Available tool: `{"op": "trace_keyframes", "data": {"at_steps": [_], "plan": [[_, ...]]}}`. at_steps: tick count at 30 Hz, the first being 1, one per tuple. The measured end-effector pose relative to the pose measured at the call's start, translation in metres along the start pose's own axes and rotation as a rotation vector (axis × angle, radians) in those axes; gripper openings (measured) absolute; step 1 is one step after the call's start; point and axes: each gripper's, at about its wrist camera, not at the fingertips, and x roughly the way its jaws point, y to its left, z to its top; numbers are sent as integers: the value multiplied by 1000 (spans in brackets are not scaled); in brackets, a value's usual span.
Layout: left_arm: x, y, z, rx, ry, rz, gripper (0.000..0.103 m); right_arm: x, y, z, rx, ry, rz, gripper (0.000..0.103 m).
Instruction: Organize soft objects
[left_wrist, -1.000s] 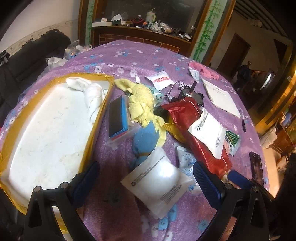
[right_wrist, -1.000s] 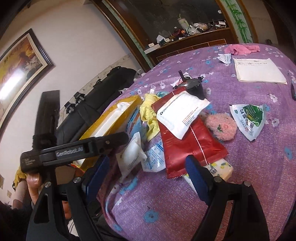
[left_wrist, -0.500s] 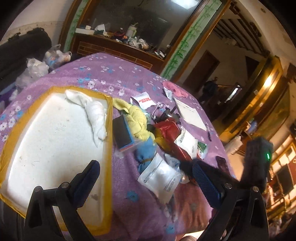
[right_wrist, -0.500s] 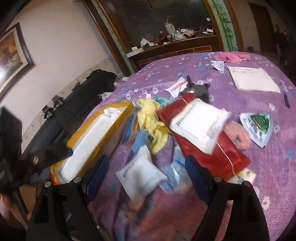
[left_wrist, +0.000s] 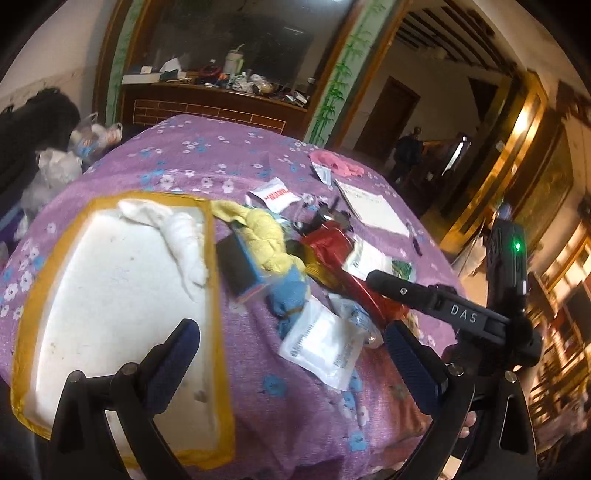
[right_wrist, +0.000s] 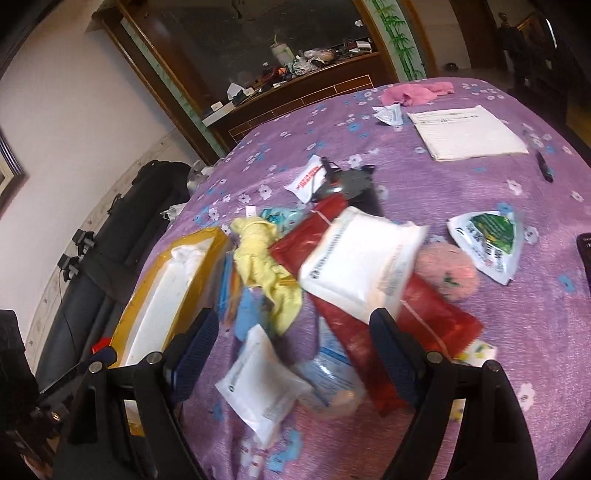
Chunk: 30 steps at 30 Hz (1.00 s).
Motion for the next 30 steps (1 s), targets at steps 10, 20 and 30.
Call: {"op": "trace_keyframes", "data": {"at_steps": [10, 20, 30], "plan": [[42, -52, -7, 71, 33, 131, 101, -25, -47, 2, -31, -48, 105, 83], [76, -68, -3, 131, 101, 221, 101, -18, -72, 23, -39, -62, 151, 82], [105, -66, -8, 157, 176, 244, 101, 41, -67, 37, -2, 22, 188, 56]]}}
